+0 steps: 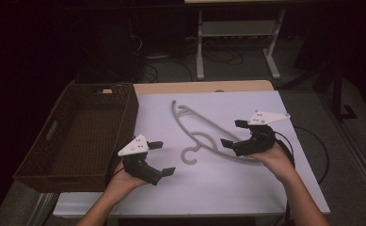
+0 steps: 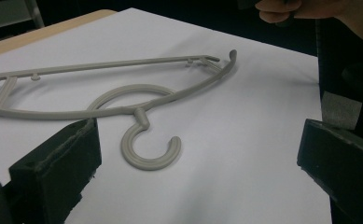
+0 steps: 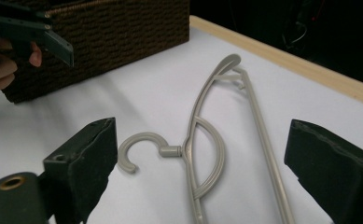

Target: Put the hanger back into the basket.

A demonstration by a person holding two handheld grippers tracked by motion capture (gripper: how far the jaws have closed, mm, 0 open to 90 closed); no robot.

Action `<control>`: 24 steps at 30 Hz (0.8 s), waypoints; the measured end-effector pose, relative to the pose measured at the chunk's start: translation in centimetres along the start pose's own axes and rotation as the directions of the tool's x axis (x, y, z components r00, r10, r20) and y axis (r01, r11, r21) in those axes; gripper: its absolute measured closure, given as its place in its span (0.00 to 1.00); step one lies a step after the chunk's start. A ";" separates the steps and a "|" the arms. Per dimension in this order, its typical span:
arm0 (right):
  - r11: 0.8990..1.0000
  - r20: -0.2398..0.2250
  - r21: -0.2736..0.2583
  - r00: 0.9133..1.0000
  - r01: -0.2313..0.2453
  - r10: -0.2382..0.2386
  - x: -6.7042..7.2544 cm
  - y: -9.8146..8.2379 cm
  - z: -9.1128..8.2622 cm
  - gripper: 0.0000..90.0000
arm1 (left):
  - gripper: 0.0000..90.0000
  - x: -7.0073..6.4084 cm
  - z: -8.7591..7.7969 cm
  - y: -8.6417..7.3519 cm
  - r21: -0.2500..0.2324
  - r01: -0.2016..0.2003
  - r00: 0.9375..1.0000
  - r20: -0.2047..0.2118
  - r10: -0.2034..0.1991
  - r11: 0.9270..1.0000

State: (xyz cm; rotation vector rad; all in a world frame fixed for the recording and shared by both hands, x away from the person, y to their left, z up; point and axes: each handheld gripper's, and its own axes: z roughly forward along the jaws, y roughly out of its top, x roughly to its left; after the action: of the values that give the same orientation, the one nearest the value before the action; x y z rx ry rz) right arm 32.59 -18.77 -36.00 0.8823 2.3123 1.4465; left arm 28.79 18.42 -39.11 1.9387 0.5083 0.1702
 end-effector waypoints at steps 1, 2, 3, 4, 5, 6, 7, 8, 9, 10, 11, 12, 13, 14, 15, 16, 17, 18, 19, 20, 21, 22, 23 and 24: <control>1.000 0.000 0.007 1.000 0.003 -0.003 -0.1 0.0 0.2 0.12 | 0.00 0.0 0.0 0.0 0.002 -0.002 1.000 0.000 0.002 1.000; 1.000 -0.006 0.018 1.000 0.005 -0.005 -0.1 -0.1 0.4 0.13 | 0.00 0.0 0.0 -0.1 0.004 -0.004 1.000 0.001 0.004 1.000; 0.999 -0.014 0.036 1.000 0.006 -0.005 -0.2 -0.1 0.9 0.15 | 0.00 0.0 0.1 -0.1 0.003 -0.001 1.000 0.002 0.001 1.000; 0.999 -0.014 0.036 1.000 0.006 -0.005 -0.2 -0.1 0.9 0.15 | 0.00 0.0 0.1 -0.1 0.003 -0.001 1.000 0.002 0.001 1.000; 0.998 -0.027 0.060 1.000 0.002 0.000 -0.3 -0.1 1.4 0.16 | 0.00 0.1 0.1 -0.1 0.004 -0.001 1.000 0.004 0.001 1.000; 0.998 -0.030 0.067 1.000 0.004 -0.002 -0.3 -0.1 1.5 0.17 | 0.00 0.1 0.1 -0.1 0.005 -0.003 1.000 0.004 0.003 1.000; 0.998 -0.030 0.067 1.000 0.004 -0.002 -0.3 -0.1 1.5 0.17 | 0.00 0.1 0.1 -0.1 0.005 -0.003 1.000 0.004 0.003 1.000; 0.996 -0.040 0.094 0.999 0.008 -0.004 -0.4 -0.2 2.0 0.19 | 0.00 0.1 0.2 -0.1 0.005 -0.002 1.000 0.005 0.002 1.000; 0.996 -0.040 0.094 0.999 0.008 -0.004 -0.4 -0.2 2.0 0.19 | 0.00 0.1 0.2 -0.1 0.006 -0.003 1.000 0.005 0.003 1.000; 0.994 -0.051 0.107 0.999 0.010 -0.004 -0.5 -0.3 2.2 0.19 | 0.00 0.1 0.2 -0.1 0.005 0.000 1.000 0.005 0.000 1.000; 0.991 -0.059 0.131 0.998 0.014 -0.006 -0.6 -0.3 2.7 0.20 | 0.00 0.1 0.2 -0.1 0.005 0.003 1.000 0.006 -0.003 1.000; 0.991 -0.059 0.131 0.998 0.014 -0.006 -0.6 -0.3 2.7 0.20 | 0.00 0.1 0.2 -0.1 0.005 0.003 1.000 0.006 -0.003 1.000; 0.989 -0.056 0.145 0.998 0.014 -0.006 -0.8 -0.2 3.0 0.23 | 0.00 0.1 0.3 -0.1 0.004 0.003 1.000 0.007 -0.003 1.000; 0.989 -0.056 0.150 0.998 0.016 -0.008 -0.9 -0.2 3.2 0.23 | 0.00 0.1 0.3 -0.1 0.005 0.002 1.000 0.008 -0.002 1.000; 0.989 -0.056 0.150 0.998 0.016 -0.008 -0.9 -0.2 3.2 0.23 | 0.00 0.1 0.3 -0.1 0.005 0.002 1.000 0.008 -0.002 1.000; 0.988 -0.056 0.154 0.998 0.014 -0.005 -1.0 -0.3 3.3 0.24 | 0.00 0.0 0.3 -0.1 0.007 -0.001 1.000 0.008 0.001 1.000; 0.986 -0.055 0.165 0.998 0.017 -0.008 -1.1 -0.3 3.6 0.25 | 0.00 0.0 0.3 -0.1 0.007 0.001 1.000 0.009 -0.001 1.000; 0.985 -0.055 0.170 0.998 0.016 -0.007 -1.2 -0.3 3.8 0.26 | 0.00 0.0 0.3 -0.1 0.005 0.002 1.000 0.009 -0.003 1.000; 0.983 -0.053 0.181 0.999 0.018 -0.008 -1.3 -0.3 4.0 0.26 | 0.00 0.1 0.3 -0.1 0.005 0.004 1.000 0.008 -0.004 1.000; 0.981 -0.050 0.191 0.999 0.018 -0.008 -1.4 -0.4 4.2 0.28 | 0.00 0.1 0.3 -0.1 0.004 0.004 1.000 0.008 -0.004 1.000; 0.979 -0.056 0.200 0.998 0.031 -0.020 -1.7 -0.5 4.6 0.29 | 0.00 0.1 0.2 -0.1 0.003 0.006 1.000 0.008 -0.006 1.000; 0.977 -0.054 0.210 0.998 0.024 -0.013 -1.7 -0.6 4.8 0.29 | 0.00 0.2 0.2 -0.2 0.004 0.005 1.000 0.008 -0.005 1.000; 0.977 -0.054 0.210 0.998 0.024 -0.013 -1.7 -0.6 4.8 0.29 | 0.00 0.2 0.2 -0.2 0.004 0.005 1.000 0.008 -0.005 1.000; 0.975 -0.051 0.221 0.999 0.022 -0.011 -1.8 -0.6 5.0 0.30 | 0.00 0.2 0.2 -0.2 0.006 0.004 1.000 0.009 -0.004 1.000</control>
State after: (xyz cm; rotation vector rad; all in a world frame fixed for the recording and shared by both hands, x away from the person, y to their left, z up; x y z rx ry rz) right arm 36.39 -16.53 -39.02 0.8908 2.5486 1.2334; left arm 28.98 18.38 -39.38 1.9432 0.5078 0.1573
